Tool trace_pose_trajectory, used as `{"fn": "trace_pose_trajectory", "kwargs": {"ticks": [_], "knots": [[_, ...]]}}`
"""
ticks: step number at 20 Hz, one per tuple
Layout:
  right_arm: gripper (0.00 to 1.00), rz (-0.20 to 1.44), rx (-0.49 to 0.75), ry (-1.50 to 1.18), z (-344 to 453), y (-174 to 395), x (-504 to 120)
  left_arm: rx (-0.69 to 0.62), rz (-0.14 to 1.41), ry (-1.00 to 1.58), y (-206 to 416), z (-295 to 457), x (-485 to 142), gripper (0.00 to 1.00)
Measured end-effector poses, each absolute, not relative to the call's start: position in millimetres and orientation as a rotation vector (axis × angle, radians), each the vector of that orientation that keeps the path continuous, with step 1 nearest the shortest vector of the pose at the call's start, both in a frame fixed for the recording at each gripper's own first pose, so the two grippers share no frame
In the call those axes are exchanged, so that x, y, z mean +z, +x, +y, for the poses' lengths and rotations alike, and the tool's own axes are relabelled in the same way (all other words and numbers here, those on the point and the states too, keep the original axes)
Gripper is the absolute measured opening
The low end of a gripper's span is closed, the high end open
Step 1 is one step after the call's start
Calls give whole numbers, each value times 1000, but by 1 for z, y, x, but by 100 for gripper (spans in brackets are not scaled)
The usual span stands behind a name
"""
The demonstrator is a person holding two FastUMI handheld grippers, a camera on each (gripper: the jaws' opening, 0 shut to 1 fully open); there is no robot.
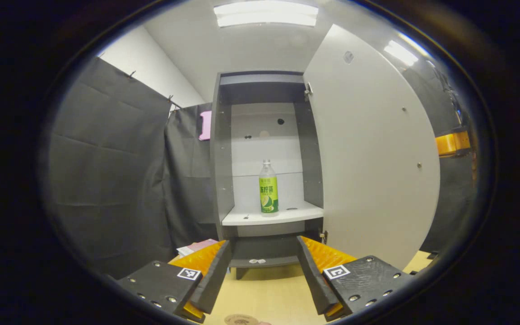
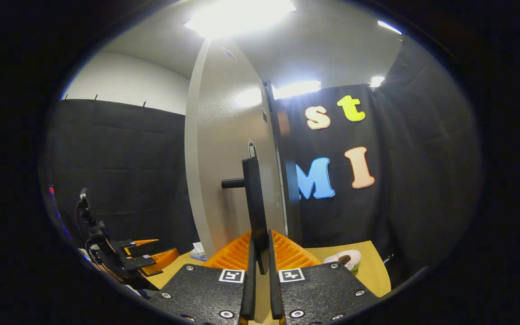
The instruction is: Open the cabinet door with the right hand, grasp the bottle in the cabinet with the left hand and place it on the coaster, then close the cabinet door with the right hand.
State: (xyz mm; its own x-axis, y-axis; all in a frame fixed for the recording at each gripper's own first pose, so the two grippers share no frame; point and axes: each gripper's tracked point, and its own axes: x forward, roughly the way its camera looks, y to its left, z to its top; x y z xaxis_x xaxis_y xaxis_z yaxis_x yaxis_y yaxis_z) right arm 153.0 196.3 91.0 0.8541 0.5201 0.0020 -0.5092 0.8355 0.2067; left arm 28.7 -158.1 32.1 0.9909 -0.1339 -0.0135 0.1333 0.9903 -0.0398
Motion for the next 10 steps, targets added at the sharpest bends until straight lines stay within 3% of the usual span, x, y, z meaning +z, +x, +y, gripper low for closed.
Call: {"fn": "trace_pose_trajectory", "kwargs": {"ticks": [1, 2, 3, 4, 6, 7, 10], "knots": [[14, 49, 537, 195, 192, 152, 90, -139, 19, -48, 35, -159, 34, 87], [14, 44, 525, 185, 186, 150, 88, -146, 21, -52, 43, -160, 37, 79], [19, 43, 498, 174, 177, 149, 86, -156, 19, -56, 54, -160, 40, 79], [28, 45, 464, 166, 166, 150, 80, -166, 19, -59, 64, -161, 43, 87], [68, 49, 389, 167, 144, 148, 73, -184, 18, -67, 86, -165, 50, 83], [93, 50, 348, 167, 133, 148, 70, -194, 18, -73, 98, -167, 52, 87], [95, 61, 207, 152, 99, 143, 58, -229, 11, -94, 137, -172, 60, 87]]}}
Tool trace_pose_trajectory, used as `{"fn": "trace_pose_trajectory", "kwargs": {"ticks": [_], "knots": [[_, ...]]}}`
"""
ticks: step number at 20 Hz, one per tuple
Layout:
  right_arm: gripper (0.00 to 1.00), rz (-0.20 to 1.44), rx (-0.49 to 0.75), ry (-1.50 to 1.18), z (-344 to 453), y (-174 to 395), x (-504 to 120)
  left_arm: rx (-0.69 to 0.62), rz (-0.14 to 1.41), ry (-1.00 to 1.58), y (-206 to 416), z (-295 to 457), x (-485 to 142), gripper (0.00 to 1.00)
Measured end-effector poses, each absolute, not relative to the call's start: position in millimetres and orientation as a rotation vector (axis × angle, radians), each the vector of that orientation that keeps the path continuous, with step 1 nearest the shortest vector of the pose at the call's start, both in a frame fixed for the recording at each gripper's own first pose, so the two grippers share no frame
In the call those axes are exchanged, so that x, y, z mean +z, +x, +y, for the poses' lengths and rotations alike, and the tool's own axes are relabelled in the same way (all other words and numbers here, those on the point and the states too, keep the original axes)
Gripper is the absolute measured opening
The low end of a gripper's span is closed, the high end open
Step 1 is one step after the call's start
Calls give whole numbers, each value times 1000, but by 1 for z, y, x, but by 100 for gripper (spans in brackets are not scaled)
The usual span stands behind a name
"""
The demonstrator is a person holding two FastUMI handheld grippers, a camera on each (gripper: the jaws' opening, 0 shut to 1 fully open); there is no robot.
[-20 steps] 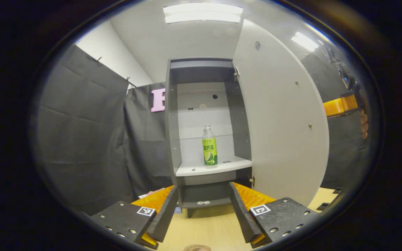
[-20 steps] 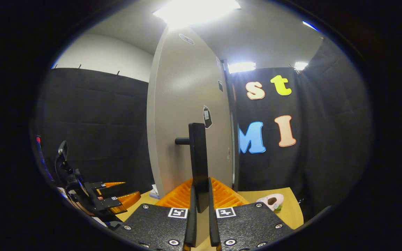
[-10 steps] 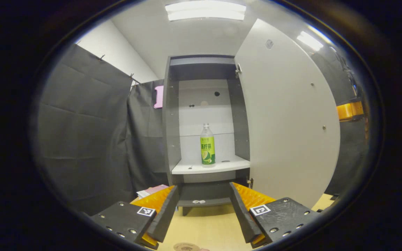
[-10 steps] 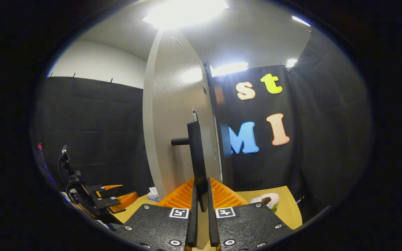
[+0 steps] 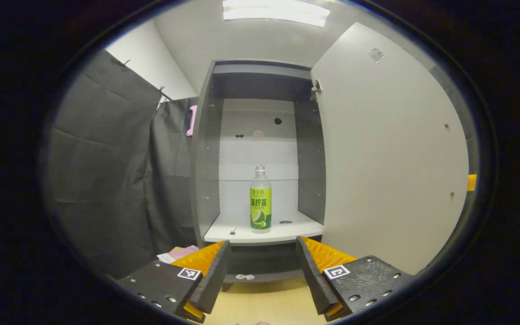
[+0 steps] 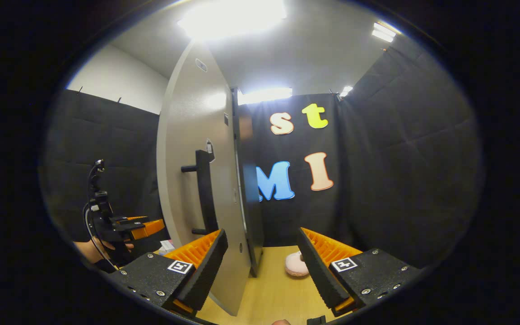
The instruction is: Open the cabinet door with the right hand, grasp the bottle in the cabinet with the left hand and place it on the coaster, then close the cabinet door with the right hand.
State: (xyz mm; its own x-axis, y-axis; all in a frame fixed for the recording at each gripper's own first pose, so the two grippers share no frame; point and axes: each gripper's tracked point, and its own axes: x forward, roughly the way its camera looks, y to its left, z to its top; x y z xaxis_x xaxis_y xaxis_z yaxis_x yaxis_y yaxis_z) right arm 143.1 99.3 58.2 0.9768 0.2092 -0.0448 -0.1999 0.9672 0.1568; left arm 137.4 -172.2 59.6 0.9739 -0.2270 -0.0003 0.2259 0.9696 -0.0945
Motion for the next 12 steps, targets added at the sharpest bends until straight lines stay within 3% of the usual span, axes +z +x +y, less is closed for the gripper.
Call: {"fn": "trace_pose_trajectory", "kwargs": {"ticks": [2, 3, 7, 8, 12], "knots": [[92, 78, 119, 140, 80, 143, 50, -248, 2, -110, 166, -176, 65, 87], [95, 86, 85, 137, 74, 141, 47, -255, -3, -117, 181, -177, 66, 85], [95, 115, -16, 121, 59, 131, 33, -277, -27, -112, 237, -180, 74, 83], [91, 122, -37, 116, 56, 131, 31, -279, -29, -105, 251, -181, 74, 82], [95, 155, -95, 111, 55, 126, 20, -293, -27, -96, 306, -190, 65, 83]]}}
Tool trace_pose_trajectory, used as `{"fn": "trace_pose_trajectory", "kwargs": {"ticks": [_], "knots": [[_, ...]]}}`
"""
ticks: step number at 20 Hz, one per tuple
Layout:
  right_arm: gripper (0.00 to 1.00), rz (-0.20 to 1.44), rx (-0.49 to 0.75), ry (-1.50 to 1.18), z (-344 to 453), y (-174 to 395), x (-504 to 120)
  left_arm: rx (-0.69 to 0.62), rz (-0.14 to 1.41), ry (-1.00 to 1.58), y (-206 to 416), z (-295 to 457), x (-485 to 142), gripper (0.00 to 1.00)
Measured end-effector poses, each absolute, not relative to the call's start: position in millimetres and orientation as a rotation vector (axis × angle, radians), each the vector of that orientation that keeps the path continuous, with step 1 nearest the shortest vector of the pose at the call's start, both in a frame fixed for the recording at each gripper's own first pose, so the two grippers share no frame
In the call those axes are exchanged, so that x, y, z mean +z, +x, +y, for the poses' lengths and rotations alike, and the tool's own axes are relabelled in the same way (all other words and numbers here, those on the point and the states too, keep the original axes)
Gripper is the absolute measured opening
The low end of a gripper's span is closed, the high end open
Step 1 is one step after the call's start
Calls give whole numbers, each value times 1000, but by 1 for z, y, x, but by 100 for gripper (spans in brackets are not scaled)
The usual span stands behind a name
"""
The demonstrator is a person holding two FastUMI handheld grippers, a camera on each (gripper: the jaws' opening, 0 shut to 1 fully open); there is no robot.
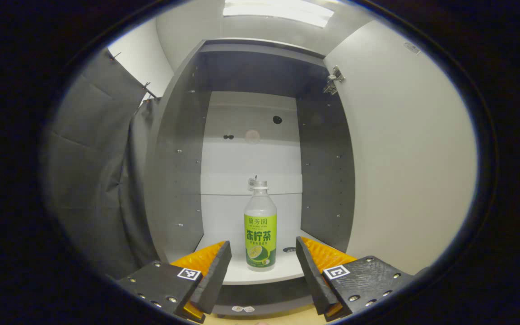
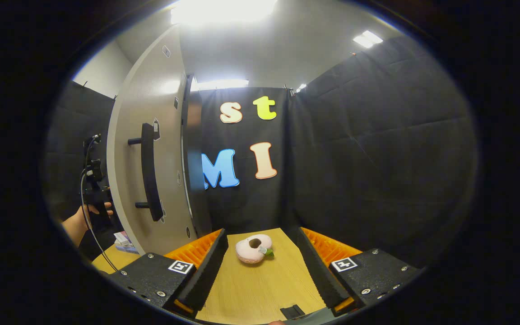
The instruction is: Open the cabinet door with the right hand, grasp the bottle in the cabinet with the left hand and place it on the coaster, then close the cabinet door with the right hand.
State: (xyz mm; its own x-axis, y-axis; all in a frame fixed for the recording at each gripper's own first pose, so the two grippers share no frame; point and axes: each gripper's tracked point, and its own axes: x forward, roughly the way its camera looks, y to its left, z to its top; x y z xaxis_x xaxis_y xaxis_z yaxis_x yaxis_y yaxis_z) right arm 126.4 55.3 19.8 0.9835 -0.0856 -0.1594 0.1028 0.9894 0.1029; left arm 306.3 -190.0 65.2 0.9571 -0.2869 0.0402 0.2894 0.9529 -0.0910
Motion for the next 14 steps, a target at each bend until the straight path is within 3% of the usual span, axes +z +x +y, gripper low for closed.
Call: {"fn": "trace_pose_trajectory", "kwargs": {"ticks": [1, 3, 4, 6, 7, 8, 10, 14], "knots": [[92, 160, -108, 108, 54, 126, 18, -291, -24, -101, 320, -192, 62, 86], [95, 163, -133, 102, 52, 125, 16, -291, -16, -118, 341, -196, 57, 83], [95, 164, -146, 101, 51, 124, 15, -290, -12, -121, 351, -197, 55, 87], [95, 167, -169, 105, 50, 122, 14, -295, -4, -116, 368, -202, 51, 82], [95, 170, -179, 108, 48, 122, 13, -299, 3, -110, 376, -205, 46, 86], [95, 173, -187, 111, 47, 121, 12, -298, 11, -110, 383, -208, 42, 82], [95, 176, -197, 117, 45, 118, 10, -308, 43, -120, 393, -213, 32, 86], [95, 188, -202, 112, 44, 117, 5, -272, 50, -126, 413, -210, 25, 82]]}}
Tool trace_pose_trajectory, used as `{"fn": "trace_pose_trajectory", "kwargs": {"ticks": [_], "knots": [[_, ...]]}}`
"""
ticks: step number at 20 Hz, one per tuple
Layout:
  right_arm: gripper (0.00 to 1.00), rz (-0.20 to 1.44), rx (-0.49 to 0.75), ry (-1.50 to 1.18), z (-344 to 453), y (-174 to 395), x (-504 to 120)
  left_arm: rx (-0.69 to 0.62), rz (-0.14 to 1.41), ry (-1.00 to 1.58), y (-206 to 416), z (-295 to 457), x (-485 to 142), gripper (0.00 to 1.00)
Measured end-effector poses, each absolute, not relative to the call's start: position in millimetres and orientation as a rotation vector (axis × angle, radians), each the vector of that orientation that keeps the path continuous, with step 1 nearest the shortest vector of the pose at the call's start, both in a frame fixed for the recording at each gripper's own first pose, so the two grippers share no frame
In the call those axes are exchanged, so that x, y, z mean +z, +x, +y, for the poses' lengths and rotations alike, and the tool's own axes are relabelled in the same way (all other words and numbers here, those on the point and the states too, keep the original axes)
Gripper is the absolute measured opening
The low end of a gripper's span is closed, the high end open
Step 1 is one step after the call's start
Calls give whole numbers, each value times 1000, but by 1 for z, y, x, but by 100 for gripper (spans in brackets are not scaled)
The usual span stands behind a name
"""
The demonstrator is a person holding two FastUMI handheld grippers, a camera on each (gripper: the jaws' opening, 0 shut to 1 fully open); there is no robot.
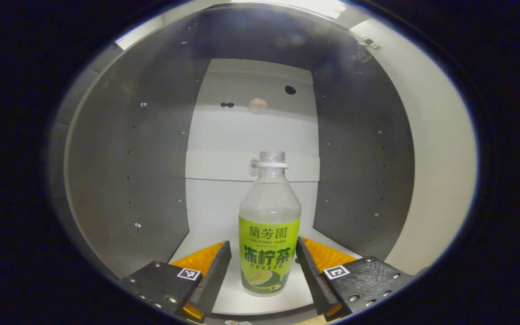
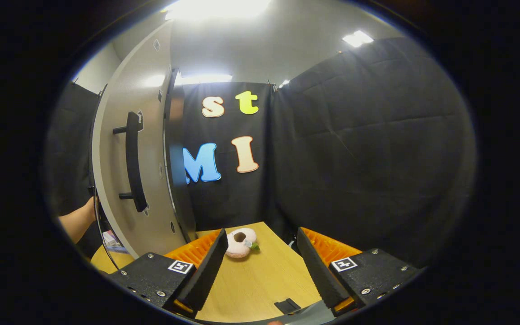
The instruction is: Open the cabinet door with the right hand, grasp the bottle in the cabinet with the left hand and place it on the coaster, then close the cabinet door with the right hand.
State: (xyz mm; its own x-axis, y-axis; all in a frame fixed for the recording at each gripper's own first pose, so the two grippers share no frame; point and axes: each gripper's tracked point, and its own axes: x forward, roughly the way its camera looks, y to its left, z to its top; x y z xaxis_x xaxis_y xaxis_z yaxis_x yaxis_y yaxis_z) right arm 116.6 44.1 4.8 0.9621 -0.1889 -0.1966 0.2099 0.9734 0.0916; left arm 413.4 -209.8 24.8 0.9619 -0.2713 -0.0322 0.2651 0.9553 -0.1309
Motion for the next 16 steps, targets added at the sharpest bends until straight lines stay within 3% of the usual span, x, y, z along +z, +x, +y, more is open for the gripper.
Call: {"fn": "trace_pose_trajectory", "kwargs": {"ticks": [2, 9, 12, 13, 15, 16], "knots": [[95, 191, -197, 112, 45, 117, 3, -269, 50, -112, 414, -210, 26, 67], [95, 177, -136, 129, 50, 127, 6, -271, -30, -115, 371, -192, 65, 67], [95, 172, -91, 133, 55, 133, 9, -270, -60, -118, 342, -179, 79, 63], [95, 169, -77, 135, 57, 136, 9, -265, -67, -117, 332, -175, 81, 67], [95, 167, -45, 143, 61, 139, 10, -257, -83, -115, 313, -164, 85, 63], [95, 168, -30, 146, 63, 141, 9, -251, -86, -112, 304, -160, 86, 67]]}}
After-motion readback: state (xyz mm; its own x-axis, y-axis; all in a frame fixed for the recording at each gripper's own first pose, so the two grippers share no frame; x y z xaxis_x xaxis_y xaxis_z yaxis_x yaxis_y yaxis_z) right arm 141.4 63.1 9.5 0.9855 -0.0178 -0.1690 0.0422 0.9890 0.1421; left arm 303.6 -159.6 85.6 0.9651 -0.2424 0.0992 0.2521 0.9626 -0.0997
